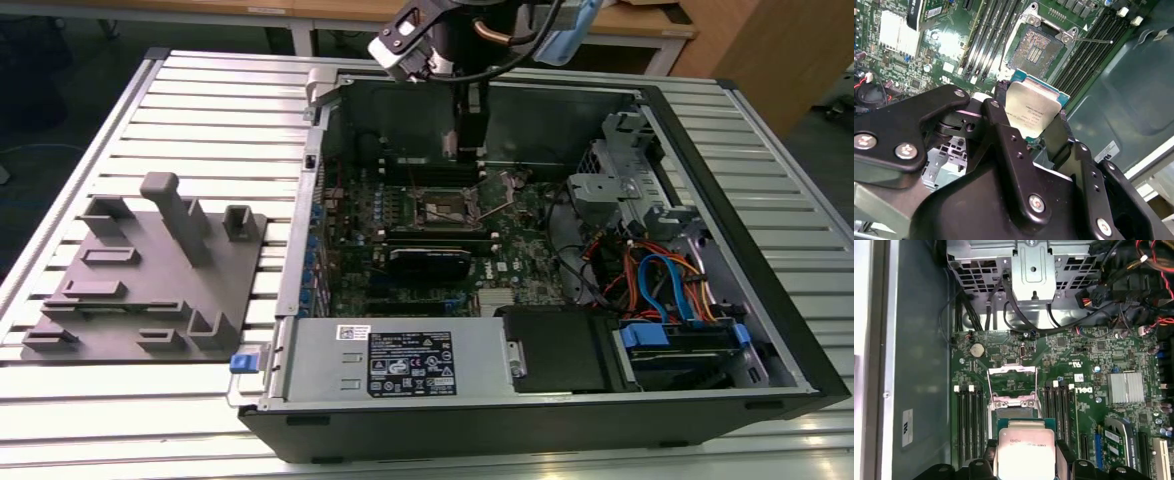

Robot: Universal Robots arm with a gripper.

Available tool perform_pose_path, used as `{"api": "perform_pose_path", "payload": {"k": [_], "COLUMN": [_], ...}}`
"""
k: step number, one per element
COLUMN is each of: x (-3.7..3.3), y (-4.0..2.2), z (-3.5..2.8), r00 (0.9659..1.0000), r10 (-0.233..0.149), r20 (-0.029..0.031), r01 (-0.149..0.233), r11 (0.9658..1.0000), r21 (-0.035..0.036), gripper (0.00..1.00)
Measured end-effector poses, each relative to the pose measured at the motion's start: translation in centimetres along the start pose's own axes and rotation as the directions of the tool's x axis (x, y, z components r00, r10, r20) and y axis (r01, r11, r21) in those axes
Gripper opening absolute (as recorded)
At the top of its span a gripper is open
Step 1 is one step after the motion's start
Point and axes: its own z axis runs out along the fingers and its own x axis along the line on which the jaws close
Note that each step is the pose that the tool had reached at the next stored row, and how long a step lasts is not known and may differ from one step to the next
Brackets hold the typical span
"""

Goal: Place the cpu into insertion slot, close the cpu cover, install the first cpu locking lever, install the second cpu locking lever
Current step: 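Place the cpu into insertion slot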

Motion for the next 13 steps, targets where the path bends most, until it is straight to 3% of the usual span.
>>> {"api": "perform_pose_path", "payload": {"k": [8,13], "x": [-0.02,-0.02], "y": [-0.12,-0.13], "z": [1.38,1.49], "r00": [1.0,1.0], "r10": [0.0,0.0], "r20": [0.0,0.0], "r01": [0.0,0.0], "r11": [1.0,1.0], "r21": [0.0063,0.0067], "gripper": [0.54,0.54]}}
